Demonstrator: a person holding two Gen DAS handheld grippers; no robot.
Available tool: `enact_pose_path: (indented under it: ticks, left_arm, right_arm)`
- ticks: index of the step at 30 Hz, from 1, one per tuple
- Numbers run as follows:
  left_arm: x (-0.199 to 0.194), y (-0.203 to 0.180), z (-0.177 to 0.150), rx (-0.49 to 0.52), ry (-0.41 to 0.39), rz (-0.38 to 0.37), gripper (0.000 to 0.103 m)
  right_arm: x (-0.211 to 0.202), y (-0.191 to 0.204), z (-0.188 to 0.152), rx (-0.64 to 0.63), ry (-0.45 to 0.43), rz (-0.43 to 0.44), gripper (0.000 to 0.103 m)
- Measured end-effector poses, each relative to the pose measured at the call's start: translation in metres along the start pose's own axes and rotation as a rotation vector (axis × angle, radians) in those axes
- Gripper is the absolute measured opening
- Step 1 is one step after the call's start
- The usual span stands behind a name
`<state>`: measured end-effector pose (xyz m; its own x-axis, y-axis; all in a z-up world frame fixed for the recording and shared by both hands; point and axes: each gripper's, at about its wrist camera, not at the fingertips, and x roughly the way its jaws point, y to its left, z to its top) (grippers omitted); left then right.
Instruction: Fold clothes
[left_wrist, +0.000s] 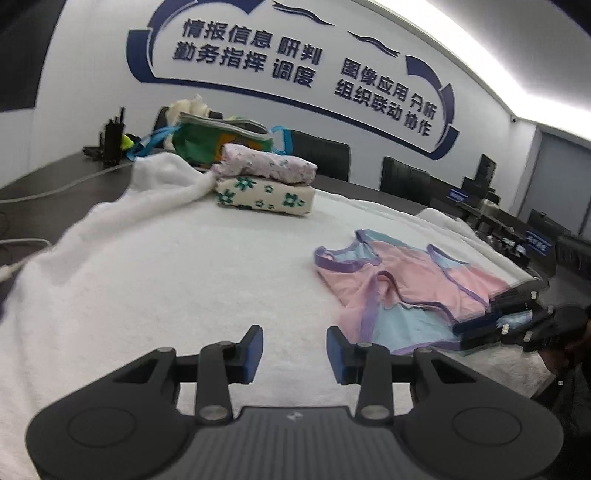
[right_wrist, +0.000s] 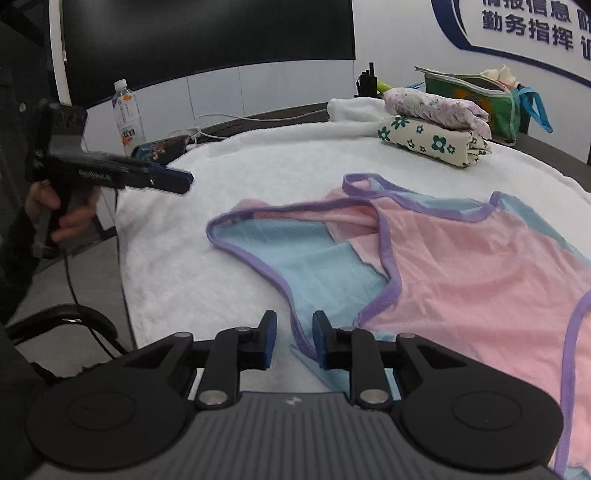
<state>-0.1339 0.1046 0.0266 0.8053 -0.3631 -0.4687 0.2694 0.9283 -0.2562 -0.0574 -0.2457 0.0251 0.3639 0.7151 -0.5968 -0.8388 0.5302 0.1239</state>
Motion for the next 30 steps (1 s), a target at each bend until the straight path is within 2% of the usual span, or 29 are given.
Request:
enact_pose_path:
  ticks: [1,2,4,6,8,11,15,18,19,20,22,23,26,28,30]
  left_arm:
    - [0.003,-0.002,0.001,-0.004,0.005,-0.019,0.037]
    - [0.007,-0.006,0.002,-0.003,0.014,-0.035,0.038]
    - [0.016,-0.019,0.003,0.014,0.028,-0.052,0.038]
    - [0.024,-0.033,0.005,0.033,0.044,-0.052,0.039]
    - [0.032,-0.042,0.005,0.05,0.057,-0.035,0.039]
    - [0.042,-0.054,0.004,0.086,0.074,0.031,0.039]
    - [0.05,-0.06,0.002,0.076,0.085,-0.004,0.039]
    - [0.054,-0.069,0.0,0.107,0.082,0.03,0.035]
    - [0.055,-0.072,-0.001,0.12,0.08,0.049,0.025]
    - [0.056,-0.075,-0.002,0.128,0.077,0.06,0.013]
    - [0.054,-0.078,-0.001,0.115,0.067,0.041,0.007]
    - [0.054,-0.079,-0.001,0.109,0.062,0.032,0.003]
    - [0.056,-0.087,0.0,0.076,0.051,0.013,0.002]
    - [0.061,-0.103,-0.003,0.08,0.036,0.009,0.002]
    - [0.066,-0.121,-0.007,0.104,0.039,-0.027,0.003]
  right_arm:
    - [-0.005,-0.002,0.007,0.003,-0.043,0.018,0.029]
    - [-0.009,-0.005,0.017,0.021,-0.091,0.015,0.041]
    - [-0.005,-0.014,0.037,0.08,-0.135,-0.041,0.049]
    - [0.008,-0.025,0.059,0.141,-0.142,-0.098,0.049]
    - [0.031,-0.031,0.075,0.144,-0.108,-0.133,0.049]
    - [0.062,-0.029,0.09,0.053,-0.041,-0.164,0.048]
    - [0.088,-0.027,0.108,0.019,0.017,-0.194,0.049]
    - [0.118,-0.029,0.122,0.013,0.091,-0.226,0.049]
    - [0.13,-0.032,0.124,0.024,0.121,-0.231,0.045]
    - [0.142,-0.035,0.126,0.036,0.151,-0.237,0.028]
    - [0.15,-0.043,0.125,0.071,0.167,-0.226,0.003]
    - [0.144,-0.044,0.125,0.083,0.142,-0.218,0.003]
    - [0.103,-0.051,0.119,0.12,0.03,-0.219,0.002]
    - [0.075,-0.063,0.108,0.176,-0.013,-0.247,0.002]
    - [0.048,-0.077,0.096,0.236,-0.05,-0.28,0.002]
